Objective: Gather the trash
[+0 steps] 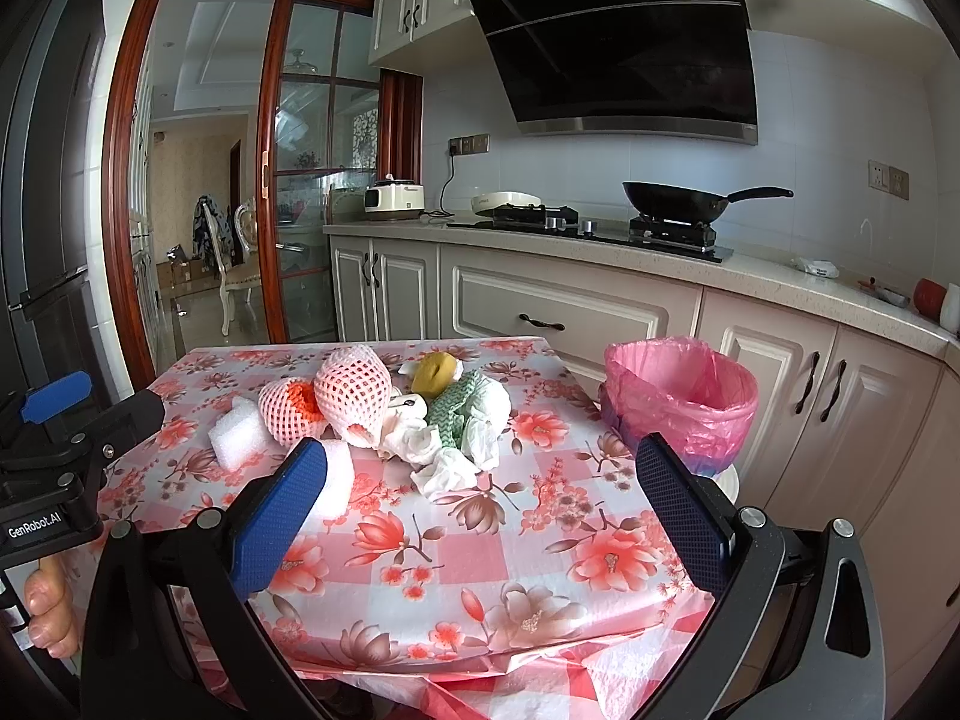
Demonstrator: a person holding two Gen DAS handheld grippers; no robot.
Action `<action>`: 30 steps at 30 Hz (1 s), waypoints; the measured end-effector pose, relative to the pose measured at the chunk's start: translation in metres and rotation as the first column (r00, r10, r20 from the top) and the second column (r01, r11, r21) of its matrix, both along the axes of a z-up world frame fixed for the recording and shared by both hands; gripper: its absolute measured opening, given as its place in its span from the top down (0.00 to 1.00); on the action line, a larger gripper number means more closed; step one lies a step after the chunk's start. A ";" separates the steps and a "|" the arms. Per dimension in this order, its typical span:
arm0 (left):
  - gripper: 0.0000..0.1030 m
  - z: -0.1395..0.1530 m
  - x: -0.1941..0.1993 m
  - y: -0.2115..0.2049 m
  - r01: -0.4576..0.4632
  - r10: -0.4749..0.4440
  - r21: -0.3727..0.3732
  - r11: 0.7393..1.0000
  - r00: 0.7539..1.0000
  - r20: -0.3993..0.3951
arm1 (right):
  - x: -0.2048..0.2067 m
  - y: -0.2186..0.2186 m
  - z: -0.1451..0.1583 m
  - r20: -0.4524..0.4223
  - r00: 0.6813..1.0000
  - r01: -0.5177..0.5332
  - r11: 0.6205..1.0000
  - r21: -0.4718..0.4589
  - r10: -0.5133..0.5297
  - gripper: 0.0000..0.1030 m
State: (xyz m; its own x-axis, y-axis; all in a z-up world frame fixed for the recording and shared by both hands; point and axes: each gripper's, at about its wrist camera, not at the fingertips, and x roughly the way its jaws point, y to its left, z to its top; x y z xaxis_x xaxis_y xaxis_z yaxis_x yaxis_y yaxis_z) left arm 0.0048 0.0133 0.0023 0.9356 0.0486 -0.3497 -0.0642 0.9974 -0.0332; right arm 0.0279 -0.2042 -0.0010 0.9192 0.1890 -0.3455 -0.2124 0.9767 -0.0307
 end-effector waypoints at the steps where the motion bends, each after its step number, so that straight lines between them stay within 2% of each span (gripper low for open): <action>1: 0.04 0.000 0.000 0.000 0.000 0.000 0.000 1.000 1.000 0.000 | 0.000 0.000 0.000 -0.001 1.000 -0.001 1.000 0.001 0.001 0.06; 30: 0.04 0.000 0.000 0.000 0.000 0.000 0.000 1.000 1.000 0.001 | 0.000 0.001 -0.002 -0.005 1.000 -0.002 1.000 0.003 0.002 0.06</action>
